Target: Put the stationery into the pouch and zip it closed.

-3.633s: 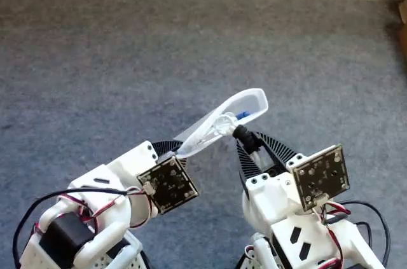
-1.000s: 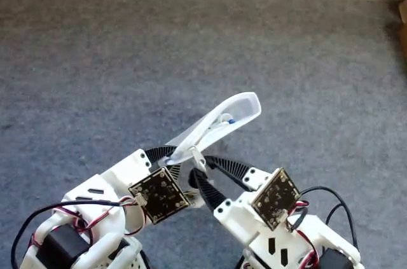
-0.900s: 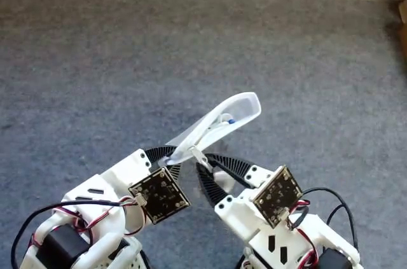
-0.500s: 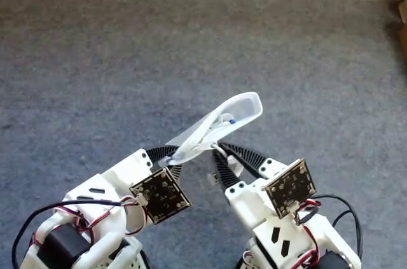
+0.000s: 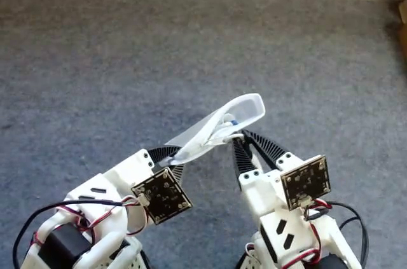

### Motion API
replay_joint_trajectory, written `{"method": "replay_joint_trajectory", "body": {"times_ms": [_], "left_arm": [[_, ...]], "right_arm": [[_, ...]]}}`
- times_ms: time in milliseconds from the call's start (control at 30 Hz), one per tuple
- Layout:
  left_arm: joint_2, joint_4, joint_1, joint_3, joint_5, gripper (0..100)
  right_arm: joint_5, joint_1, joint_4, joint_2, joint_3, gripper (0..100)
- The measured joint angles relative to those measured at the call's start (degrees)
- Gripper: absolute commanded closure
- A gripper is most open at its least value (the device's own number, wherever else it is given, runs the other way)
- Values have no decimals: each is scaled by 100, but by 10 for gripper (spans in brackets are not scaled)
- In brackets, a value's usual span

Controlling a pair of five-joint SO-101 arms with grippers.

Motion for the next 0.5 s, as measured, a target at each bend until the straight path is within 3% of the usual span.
{"method": "replay_joint_trajectory", "body": {"times_ms": [500], "left_arm": [[0,0,0,0,0,995]], "right_arm": [[9,422,-396,9,9,994]]}}
